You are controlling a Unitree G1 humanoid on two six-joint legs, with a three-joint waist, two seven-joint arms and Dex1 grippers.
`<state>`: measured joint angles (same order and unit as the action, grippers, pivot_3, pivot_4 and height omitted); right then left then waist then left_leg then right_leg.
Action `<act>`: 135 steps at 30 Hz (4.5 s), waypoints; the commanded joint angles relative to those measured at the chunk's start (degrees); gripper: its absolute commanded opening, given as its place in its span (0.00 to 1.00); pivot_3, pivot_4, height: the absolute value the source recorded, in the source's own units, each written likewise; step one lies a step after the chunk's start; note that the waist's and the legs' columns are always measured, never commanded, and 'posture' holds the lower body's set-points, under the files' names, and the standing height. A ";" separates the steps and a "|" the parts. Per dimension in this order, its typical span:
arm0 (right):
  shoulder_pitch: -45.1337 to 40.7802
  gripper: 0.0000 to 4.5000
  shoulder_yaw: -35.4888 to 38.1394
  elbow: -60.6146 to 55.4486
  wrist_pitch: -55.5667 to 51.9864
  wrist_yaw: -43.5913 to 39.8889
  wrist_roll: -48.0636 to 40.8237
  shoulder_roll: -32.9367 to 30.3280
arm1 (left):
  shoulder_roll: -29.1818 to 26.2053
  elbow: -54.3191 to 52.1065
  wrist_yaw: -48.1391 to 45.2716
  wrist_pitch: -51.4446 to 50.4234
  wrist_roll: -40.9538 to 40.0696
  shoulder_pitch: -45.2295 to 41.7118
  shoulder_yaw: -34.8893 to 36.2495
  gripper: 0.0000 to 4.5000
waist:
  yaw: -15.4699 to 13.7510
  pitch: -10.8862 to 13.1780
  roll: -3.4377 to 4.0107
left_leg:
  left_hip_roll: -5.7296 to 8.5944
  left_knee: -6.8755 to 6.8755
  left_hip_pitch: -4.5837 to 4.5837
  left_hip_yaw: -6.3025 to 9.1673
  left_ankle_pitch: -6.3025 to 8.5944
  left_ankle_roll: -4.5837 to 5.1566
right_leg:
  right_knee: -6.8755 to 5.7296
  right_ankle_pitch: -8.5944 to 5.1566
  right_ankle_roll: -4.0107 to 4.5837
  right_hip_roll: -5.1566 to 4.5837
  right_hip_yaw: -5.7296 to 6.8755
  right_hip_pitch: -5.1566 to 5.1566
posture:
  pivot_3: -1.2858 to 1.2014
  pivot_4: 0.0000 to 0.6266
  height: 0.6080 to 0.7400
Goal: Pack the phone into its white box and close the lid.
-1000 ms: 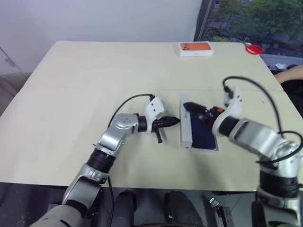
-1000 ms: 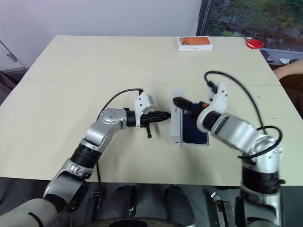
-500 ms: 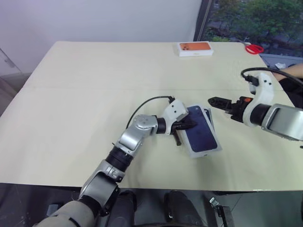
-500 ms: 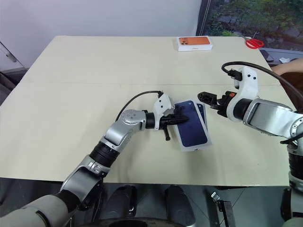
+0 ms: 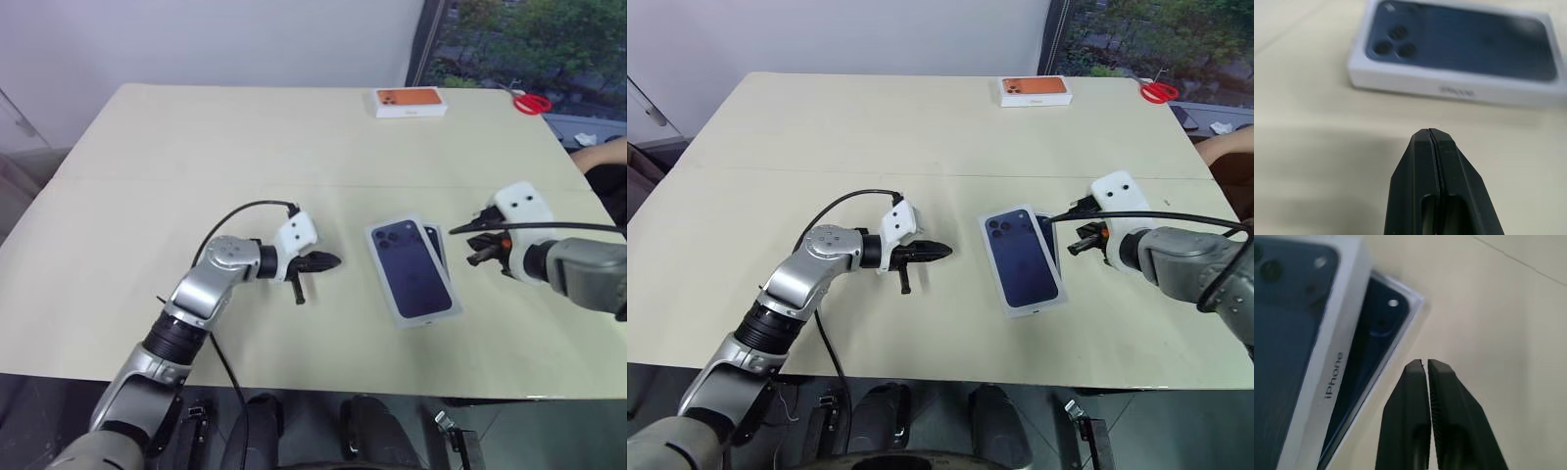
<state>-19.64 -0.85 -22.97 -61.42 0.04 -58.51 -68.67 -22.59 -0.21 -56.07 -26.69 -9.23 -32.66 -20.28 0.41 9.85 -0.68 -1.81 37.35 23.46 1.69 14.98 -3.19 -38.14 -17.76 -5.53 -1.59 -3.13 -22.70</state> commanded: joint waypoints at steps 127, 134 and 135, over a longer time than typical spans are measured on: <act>6.30 0.01 14.56 -11.50 -8.87 -33.17 31.07 15.87 | 27.49 25.44 19.43 -8.20 -1.62 -22.13 11.63 0.00 | -0.26 0.01 -0.02 | 0.08 0.07 -0.04 0.05 0.01 0.01 | -0.07 0.01 -0.03 0.01 0.07 0.06 | 0.52 0.24 1.00; 13.23 0.01 15.68 -16.89 -10.86 -32.66 28.23 18.28 | 29.87 40.96 20.93 -8.36 4.09 -28.25 6.28 0.00 | -0.28 0.01 -0.02 | 0.10 0.06 -0.09 0.08 0.01 0.01 | -0.08 0.01 -0.03 0.05 0.06 0.09 | 0.52 0.24 1.00; 13.61 0.01 15.57 -16.92 -11.22 -32.12 28.25 18.67 | 30.10 42.17 20.92 -8.39 4.55 -28.62 5.89 0.00 | -0.12 0.01 -0.02 | 0.10 0.06 -0.09 0.07 0.01 0.01 | -0.09 0.01 -0.03 0.05 0.05 0.08 | 0.52 0.24 1.00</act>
<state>-6.20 13.03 -37.82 -72.22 -32.93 -29.81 -50.20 7.15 40.94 -35.27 -34.87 -5.94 -59.48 -13.25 0.29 9.86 -0.71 -1.71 37.41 23.37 1.77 14.99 -3.17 -38.22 -17.75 -5.56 -1.54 -3.07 -22.62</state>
